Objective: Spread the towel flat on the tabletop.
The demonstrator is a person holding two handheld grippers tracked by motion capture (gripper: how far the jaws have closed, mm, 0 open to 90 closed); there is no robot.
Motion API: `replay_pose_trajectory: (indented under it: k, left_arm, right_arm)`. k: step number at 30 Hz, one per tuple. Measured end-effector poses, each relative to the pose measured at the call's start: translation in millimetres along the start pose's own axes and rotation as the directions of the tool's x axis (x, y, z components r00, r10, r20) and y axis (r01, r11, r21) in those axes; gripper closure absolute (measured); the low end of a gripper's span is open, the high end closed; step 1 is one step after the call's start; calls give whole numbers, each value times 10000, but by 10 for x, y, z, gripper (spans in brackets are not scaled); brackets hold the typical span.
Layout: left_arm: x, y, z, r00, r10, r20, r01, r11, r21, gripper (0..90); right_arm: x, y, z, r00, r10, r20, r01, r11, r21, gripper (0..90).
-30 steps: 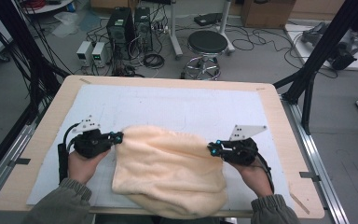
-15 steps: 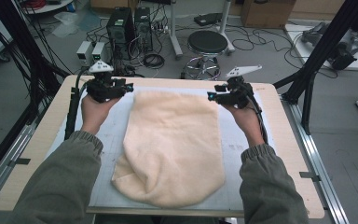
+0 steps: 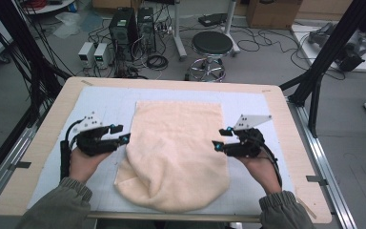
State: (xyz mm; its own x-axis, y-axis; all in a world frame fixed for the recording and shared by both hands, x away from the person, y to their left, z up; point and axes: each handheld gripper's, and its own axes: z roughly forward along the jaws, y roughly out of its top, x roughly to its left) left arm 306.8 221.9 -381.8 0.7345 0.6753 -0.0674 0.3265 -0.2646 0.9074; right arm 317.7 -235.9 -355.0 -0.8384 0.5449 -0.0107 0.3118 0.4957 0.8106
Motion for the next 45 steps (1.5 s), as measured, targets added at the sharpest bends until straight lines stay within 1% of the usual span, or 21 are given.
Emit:
replay_pose_trajectory:
  k: [4,6,8,10,13,16,18,21,23,25,27,29,32,35,37,39,40,41,42,43,45]
  left_arm:
    - [-205,-242,-53,9978,290,591,-305,9992,246,444]
    - [-281,-329,-35,9953,442,863,-485,9976,485,440]
    - [-348,-400,-7,9905,610,1236,-707,9946,763,440]
    - [-396,-442,44,9830,691,1699,-876,9907,1042,447]
    - [-464,-470,151,9742,1050,1999,-1369,9786,1534,446]
    - [-499,-481,270,9689,1292,2111,-1715,9655,1960,461]
    - [-502,-474,331,9722,1194,2016,-1634,9622,2181,515]
    - [-493,-462,418,9746,898,2051,-1401,9591,2460,673]
    - [-501,-441,437,9758,971,1961,-1456,9570,2507,793]
    - [-505,-420,418,9774,1032,1843,-1475,9581,2455,827]
    - [-499,-375,345,9800,1102,1656,-1452,9653,2169,837]
    - [-462,-286,236,9860,973,1356,-1189,9797,1613,840]
    - [-358,-128,140,9935,852,755,-936,9889,1151,840]
    - [-181,38,120,9998,175,133,-182,9982,576,840]
    - [-49,138,151,9988,-263,-420,272,9994,211,842]
    - [64,211,223,9946,-583,-863,588,9983,34,846]
    - [142,245,282,9884,-696,-1353,701,9975,-5,900]
    - [197,263,323,9848,-824,-1532,831,9965,-21,896]
    - [282,273,400,9802,-1107,-1643,1107,9938,-92,895]
    - [339,266,465,9791,-1226,-1623,1243,9922,3,891]
    - [397,229,575,9765,-1449,-1594,1522,9878,343,803]
  right_arm:
    - [246,-265,-24,9988,-412,-264,411,9992,-27,435]
    - [345,-422,-12,9964,-557,-640,558,9984,-2,433]
    - [419,-535,7,9949,-609,-801,615,9981,58,433]
    - [505,-662,40,9898,-653,-1269,682,9975,184,434]
    - [590,-778,81,9833,-983,-1528,1063,9933,444,441]
    - [605,-842,163,9789,-919,-1824,1070,9914,749,486]
    - [611,-851,223,9762,-941,-1952,1137,9893,913,557]
    - [604,-851,271,9741,-813,-2110,1036,9899,969,697]
    - [588,-843,255,9747,-775,-2098,983,9910,908,798]
    - [584,-824,249,9742,-900,-2069,1109,9896,915,824]
    - [581,-766,195,9743,-988,-2024,1159,9905,740,832]
    - [560,-697,131,9768,-1031,-1876,1130,9927,430,831]
    - [502,-545,36,9814,-1164,-1524,1178,9930,4,831]
    - [362,-316,-11,9884,-1253,-863,1233,9920,-275,832]
    - [237,-177,8,9928,-1039,-590,1015,9939,-422,831]
    - [87,-57,84,9954,-935,-209,930,9954,-239,830]
    - [19,-25,130,9968,-797,-103,795,9966,-220,830]
    - [-84,15,219,9984,-557,58,557,9984,14,829]
    - [-151,30,281,9986,-489,178,485,9986,194,827]
    - [-260,36,389,9996,-144,253,133,9991,409,824]
    - [-382,14,537,9991,330,254,-346,9974,626,804]
